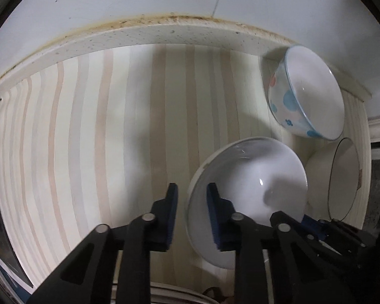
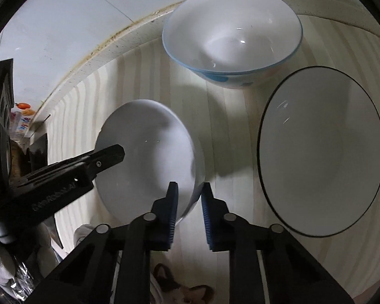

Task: Organize plates and bowls
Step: 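Carry the plain white bowl toward the other bowls and release it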

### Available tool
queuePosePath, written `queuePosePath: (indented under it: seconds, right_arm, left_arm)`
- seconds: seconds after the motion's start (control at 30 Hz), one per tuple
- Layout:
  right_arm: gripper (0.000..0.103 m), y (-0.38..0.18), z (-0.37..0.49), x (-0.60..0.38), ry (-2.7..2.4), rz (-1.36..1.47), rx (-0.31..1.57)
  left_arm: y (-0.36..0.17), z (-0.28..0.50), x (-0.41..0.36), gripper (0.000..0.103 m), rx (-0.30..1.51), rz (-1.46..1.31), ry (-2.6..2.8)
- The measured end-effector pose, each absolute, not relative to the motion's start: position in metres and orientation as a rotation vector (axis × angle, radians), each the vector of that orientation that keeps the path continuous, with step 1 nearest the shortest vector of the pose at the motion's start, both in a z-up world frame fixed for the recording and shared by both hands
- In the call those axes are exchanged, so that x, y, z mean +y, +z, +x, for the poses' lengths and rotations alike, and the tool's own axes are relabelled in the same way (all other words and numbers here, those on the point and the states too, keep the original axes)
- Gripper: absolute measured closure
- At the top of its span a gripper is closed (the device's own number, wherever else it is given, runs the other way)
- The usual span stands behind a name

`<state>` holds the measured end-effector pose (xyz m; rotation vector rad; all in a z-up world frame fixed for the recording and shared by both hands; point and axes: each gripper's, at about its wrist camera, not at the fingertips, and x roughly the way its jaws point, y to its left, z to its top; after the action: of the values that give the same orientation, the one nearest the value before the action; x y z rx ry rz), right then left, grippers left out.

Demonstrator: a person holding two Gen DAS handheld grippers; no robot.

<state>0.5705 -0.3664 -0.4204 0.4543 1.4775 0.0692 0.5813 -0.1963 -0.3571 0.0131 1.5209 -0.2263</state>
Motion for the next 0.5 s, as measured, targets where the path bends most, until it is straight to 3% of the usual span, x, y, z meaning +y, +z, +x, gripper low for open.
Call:
queuePosePath:
  seconds: [0.27, 0.5]
  right_arm:
    - [0.086, -0.408, 0.565, -0.363, 0.086, 0.414, 1.456]
    - [0.086, -0.364, 0.542, -0.372, 0.118, 0.402, 1.414]
  left_arm:
    - [-0.337, 0.559, -0.2, 0.087, 1.486, 0.036, -0.214]
    - [-0.283, 0.525, -0.202, 0.087, 1.424, 0.047, -0.251]
